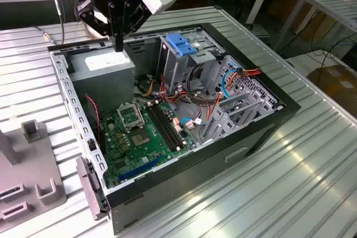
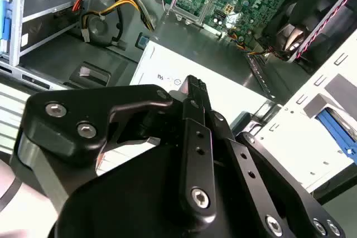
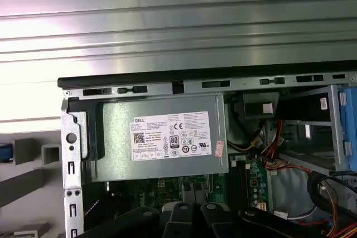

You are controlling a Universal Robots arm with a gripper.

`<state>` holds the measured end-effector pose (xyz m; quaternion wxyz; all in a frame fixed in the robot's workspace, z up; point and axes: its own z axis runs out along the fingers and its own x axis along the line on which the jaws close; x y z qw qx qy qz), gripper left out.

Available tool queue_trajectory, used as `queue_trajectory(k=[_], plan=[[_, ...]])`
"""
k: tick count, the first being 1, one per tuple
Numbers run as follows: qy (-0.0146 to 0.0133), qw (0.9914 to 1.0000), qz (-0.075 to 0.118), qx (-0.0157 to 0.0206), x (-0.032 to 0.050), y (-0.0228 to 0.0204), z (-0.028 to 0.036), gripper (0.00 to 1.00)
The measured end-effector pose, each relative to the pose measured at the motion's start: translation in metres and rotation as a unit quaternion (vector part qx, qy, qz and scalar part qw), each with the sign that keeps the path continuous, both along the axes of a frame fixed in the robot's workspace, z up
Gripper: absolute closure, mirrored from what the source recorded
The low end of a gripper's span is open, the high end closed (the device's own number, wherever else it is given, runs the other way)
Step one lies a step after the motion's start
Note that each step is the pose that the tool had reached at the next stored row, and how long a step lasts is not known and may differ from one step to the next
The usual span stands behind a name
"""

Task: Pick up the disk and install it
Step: 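Reach for the disk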

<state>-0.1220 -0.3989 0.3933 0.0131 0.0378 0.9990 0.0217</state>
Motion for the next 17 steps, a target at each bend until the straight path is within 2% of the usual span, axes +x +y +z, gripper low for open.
queue_trajectory(k=[17], plan=[[0.0,1.0,0.0,0.0,-0.0117,0.0,0.0,0.9]])
